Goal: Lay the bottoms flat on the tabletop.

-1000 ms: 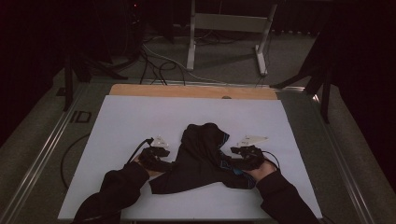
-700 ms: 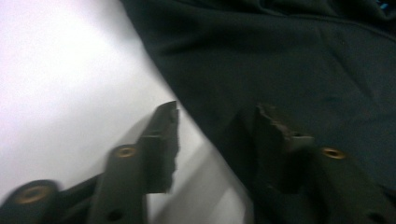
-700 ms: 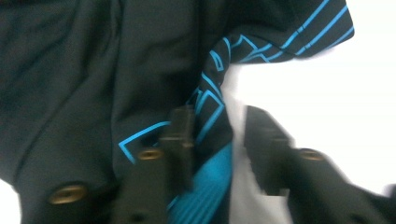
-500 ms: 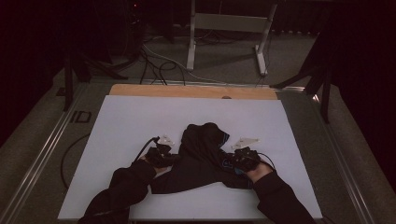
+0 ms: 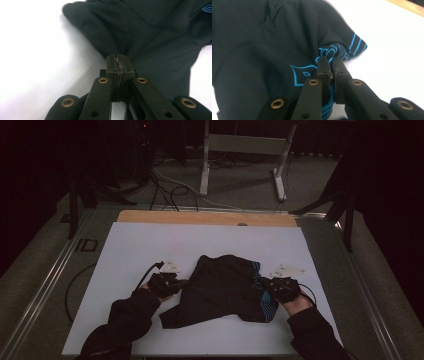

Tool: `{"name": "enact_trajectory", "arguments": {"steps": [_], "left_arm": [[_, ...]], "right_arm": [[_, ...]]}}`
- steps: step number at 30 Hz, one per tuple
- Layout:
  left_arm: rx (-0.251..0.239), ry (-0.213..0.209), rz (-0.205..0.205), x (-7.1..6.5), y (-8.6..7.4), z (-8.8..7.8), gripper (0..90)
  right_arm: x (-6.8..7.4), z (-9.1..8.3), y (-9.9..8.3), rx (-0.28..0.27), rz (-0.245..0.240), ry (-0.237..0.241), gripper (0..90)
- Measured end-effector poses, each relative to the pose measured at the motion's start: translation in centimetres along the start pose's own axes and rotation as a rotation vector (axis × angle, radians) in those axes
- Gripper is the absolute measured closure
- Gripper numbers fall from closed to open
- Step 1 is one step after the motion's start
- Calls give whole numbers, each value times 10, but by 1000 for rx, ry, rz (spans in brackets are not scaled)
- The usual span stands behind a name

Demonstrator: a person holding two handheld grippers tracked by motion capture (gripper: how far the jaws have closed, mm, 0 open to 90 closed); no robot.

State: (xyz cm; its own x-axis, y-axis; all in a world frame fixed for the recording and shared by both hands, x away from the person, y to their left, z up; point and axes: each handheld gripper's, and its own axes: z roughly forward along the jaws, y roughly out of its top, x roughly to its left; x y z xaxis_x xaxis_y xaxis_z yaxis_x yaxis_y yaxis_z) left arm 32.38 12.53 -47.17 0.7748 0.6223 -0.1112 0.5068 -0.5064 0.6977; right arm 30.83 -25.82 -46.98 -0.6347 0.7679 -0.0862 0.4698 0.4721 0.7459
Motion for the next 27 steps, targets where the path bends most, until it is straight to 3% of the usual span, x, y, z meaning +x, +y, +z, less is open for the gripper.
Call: {"name": "enact_trajectory", "arguments": {"steps": [5,10,15,18,22,27], "left_arm": [[-16,-36,23,-15,-3,-11,900],[8,-87,97,-47,-7,-9,900],[0,-124,101,-62,-10,-2,892],[3,-134,95,-60,-12,-1,813],[-10,-88,79,-50,-16,-3,659],[-4,-56,45,-31,-17,-7,599]], "right_arm": [[-8,-20,-16,-11,29,0,867],[-4,-29,-31,11,18,-11,867],[-4,-30,-45,37,32,-8,867],[-5,-32,-50,45,48,-11,867],[-8,-33,-57,73,39,-9,865],[-9,-33,-60,57,65,5,810]]}}
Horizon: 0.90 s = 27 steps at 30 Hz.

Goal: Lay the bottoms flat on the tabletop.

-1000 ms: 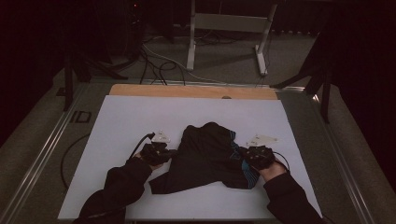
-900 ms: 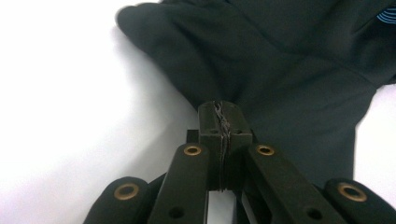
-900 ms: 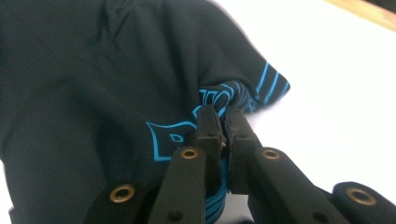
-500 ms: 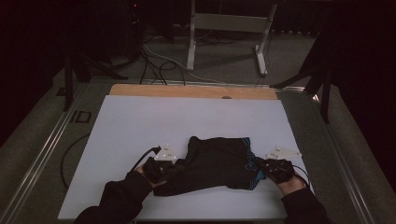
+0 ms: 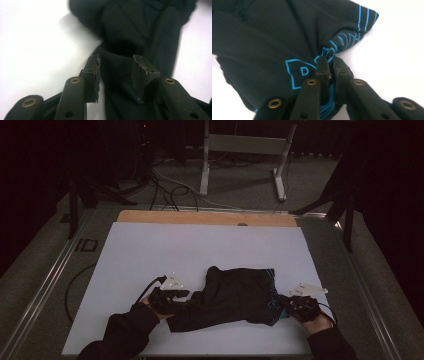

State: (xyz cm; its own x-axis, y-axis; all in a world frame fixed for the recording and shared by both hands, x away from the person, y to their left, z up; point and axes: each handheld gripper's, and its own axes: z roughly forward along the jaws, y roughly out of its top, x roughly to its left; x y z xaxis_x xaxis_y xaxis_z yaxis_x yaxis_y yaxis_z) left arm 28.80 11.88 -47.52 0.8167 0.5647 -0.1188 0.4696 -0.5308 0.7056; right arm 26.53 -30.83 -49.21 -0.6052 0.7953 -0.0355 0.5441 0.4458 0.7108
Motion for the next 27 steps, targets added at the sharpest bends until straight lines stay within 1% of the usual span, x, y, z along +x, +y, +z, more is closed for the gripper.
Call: {"name": "enact_trajectory", "arguments": {"steps": [1,2,3,4,6,7,8,11,13,15,16,17,19,21,22,23,25,26,27], "left_arm": [[4,9,-3,4,0,0,595],[8,12,-11,9,1,1,585],[7,9,-24,13,1,2,566],[6,6,-39,17,2,4,556],[9,-2,-47,24,3,9,552],[14,-7,-52,26,5,12,541],[17,-12,-45,29,6,15,541],[34,-24,-47,34,8,26,525],[46,-43,-64,37,8,33,525],[65,-49,-61,37,8,39,523],[70,-61,-57,37,7,42,524],[82,-60,-46,36,7,45,524],[94,-71,-42,34,7,51,524],[102,-77,-30,31,7,55,524],[102,-77,-30,31,7,55,524],[105,-81,-9,29,7,56,525],[112,-82,9,26,8,57,537],[118,-86,22,24,9,58,542],[122,-90,42,21,9,58,561]], "right_arm": [[0,-1,2,-8,4,5,751],[1,-2,5,-19,-2,-1,728],[1,-3,9,-32,-6,-1,687],[1,-4,13,-43,3,-4,634],[0,-7,21,-67,15,-9,594],[-1,-7,25,-73,19,-13,556],[-3,-6,28,-79,25,-23,538],[-9,0,34,-84,55,-39,514],[-13,7,35,-73,77,-39,508],[-14,15,33,-54,103,-34,497],[-14,20,32,-40,106,-31,494],[-13,24,30,-27,106,-31,489],[-12,32,27,10,105,-39,488],[-12,38,23,50,92,-68,489],[-12,41,22,65,100,-68,494],[-13,43,20,83,103,-82,508],[-14,45,18,102,110,-88,535],[-15,46,18,110,114,-83,557],[-15,46,17,106,124,-69,584]]}}
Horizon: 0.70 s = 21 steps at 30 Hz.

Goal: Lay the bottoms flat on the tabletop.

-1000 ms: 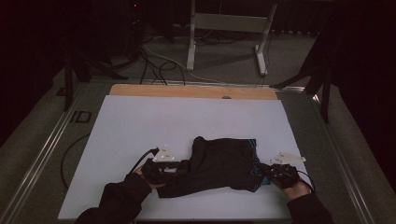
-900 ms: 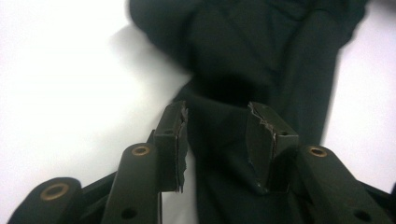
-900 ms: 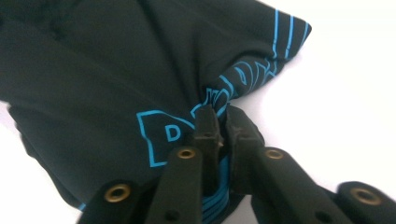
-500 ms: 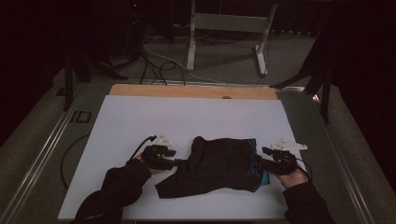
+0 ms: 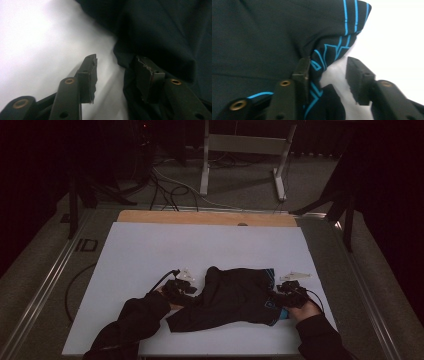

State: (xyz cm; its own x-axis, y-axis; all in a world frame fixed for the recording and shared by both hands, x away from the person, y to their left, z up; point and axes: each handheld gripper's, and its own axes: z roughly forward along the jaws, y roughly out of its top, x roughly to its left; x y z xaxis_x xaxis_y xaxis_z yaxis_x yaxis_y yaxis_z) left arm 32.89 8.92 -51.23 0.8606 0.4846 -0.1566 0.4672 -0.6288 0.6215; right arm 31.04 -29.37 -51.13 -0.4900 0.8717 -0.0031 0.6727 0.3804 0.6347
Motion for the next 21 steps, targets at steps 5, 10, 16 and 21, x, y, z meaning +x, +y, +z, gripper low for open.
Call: {"name": "enact_trajectory", "arguments": {"steps": [5,10,16,21], "left_arm": [[21,-27,27,-6,2,1,708],[18,-16,4,-7,0,-4,888],[-27,82,-69,5,-14,-35,898],[-83,141,-122,6,-35,-72,899]], "right_arm": [[4,0,2,12,-27,27,773],[7,0,3,3,-54,35,860],[5,-9,6,-40,-57,24,866],[5,-17,6,-53,-59,22,868]]}}
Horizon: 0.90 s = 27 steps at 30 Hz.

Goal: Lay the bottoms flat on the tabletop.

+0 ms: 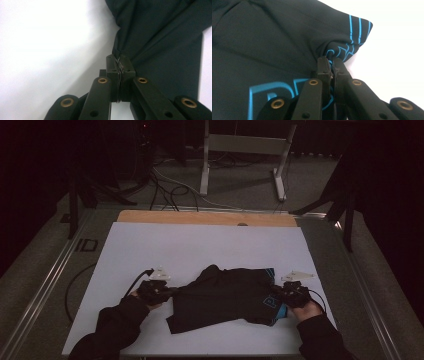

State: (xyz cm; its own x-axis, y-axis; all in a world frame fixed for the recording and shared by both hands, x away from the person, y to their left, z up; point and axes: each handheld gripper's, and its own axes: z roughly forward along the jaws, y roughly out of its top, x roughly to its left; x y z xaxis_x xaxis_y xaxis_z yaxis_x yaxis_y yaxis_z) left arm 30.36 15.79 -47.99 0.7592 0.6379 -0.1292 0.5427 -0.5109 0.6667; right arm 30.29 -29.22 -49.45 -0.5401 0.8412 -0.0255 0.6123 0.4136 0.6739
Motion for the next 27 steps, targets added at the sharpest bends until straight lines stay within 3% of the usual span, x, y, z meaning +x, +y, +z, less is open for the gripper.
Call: {"name": "enact_trajectory", "arguments": {"steps": [2,4,8,12,14,21,24,27], "left_arm": [[-21,0,-16,-1,-7,-13,899],[-30,6,-3,-7,-14,-23,899],[-27,-19,-1,-22,-27,-32,898],[1,-22,21,-36,-38,-32,897],[9,-34,13,-38,-43,-31,896],[39,-69,-7,-45,-53,-28,895],[50,-70,5,-46,-55,-24,890],[28,-85,-28,-41,-57,-22,886]], "right_arm": [[2,-3,-2,-4,-14,10,869],[6,-6,-4,-5,-26,23,869],[14,-10,-8,3,-51,44,869],[18,-12,-16,16,-59,54,868],[19,-13,-20,24,-67,57,868],[22,-17,-29,39,-78,65,868],[22,-13,-33,43,-82,63,866],[23,-12,-32,45,-80,66,865]]}}
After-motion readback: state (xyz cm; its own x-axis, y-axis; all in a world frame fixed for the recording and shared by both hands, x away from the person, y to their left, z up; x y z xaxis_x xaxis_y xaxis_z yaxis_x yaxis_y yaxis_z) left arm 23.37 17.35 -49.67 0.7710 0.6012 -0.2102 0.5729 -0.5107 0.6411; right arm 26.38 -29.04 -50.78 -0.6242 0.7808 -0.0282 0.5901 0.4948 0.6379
